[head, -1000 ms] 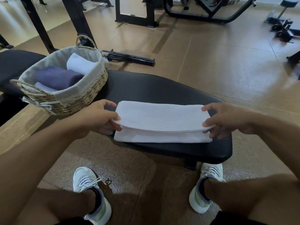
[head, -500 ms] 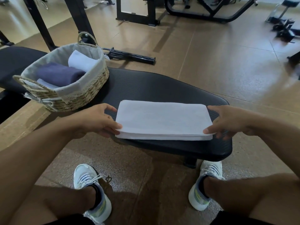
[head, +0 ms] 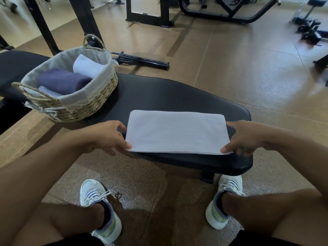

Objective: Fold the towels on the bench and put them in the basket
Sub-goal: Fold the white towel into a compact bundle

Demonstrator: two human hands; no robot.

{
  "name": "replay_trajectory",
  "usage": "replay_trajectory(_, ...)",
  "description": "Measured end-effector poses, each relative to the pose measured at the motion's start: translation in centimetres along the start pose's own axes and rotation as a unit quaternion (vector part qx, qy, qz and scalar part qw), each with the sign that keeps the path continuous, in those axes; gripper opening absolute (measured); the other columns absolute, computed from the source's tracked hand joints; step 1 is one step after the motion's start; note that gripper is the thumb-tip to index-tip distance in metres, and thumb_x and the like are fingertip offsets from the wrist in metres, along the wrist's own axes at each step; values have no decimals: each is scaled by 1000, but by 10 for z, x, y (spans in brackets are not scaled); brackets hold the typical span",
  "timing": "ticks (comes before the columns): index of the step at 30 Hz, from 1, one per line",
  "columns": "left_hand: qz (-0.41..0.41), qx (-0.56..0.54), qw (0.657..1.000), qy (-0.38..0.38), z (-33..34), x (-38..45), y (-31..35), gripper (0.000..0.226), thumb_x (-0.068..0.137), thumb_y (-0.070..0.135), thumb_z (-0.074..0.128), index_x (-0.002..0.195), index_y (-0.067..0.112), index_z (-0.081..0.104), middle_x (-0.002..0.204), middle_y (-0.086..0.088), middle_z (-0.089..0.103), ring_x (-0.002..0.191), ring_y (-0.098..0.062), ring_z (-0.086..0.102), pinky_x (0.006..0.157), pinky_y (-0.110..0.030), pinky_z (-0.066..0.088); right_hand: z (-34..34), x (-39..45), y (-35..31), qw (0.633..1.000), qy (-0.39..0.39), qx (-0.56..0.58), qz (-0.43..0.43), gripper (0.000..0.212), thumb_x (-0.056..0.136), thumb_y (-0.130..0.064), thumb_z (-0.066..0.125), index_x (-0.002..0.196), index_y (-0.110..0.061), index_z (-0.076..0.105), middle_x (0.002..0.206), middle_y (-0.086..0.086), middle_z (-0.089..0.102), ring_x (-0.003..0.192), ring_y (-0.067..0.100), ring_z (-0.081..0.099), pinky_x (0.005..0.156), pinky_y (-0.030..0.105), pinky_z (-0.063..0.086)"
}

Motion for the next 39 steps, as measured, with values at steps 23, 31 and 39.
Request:
replay_trajectory(23, 219, 376, 877, 204, 68, 39, 70, 64, 107, 44, 14, 161, 13, 0, 170, -2, -7, 155, -15, -14, 126, -40, -4, 78, 48, -122, 911, 222, -236, -255, 67, 105, -59, 15, 163, -25, 7, 171, -7, 1, 157, 15, -6, 128, 38, 0)
replay_trajectory(31, 210, 371, 882, 199, 56, 45, 60, 77, 100, 65, 11, 161, 21, -3, 170, 2, -9, 155, -16, -15, 126, -42, -6, 55, 54, -76, 921, 229, -236, -207, 74, 99, -69, 10, 162, -32, 3, 170, -10, 0, 157, 12, -7, 127, 38, -7)
replay_trajectory(39, 198, 383, 882, 193, 56, 45, 58, 111, 79, 94, 8, 161, 21, -4, 169, -3, -11, 154, -25, -19, 126, -48, -5, -21, 54, -24, 949, 260, -172, -53, 74, 81, -84, 50, 129, -27, 55, 123, -2, 57, 121, 25, 50, 101, 44, 43)
Point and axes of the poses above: each hand's wrist, its own x-axis towards the middle knuckle, its own z-axis out of the palm, y = z × x, the point moved 8 cm from there along x, towards the middle knuckle
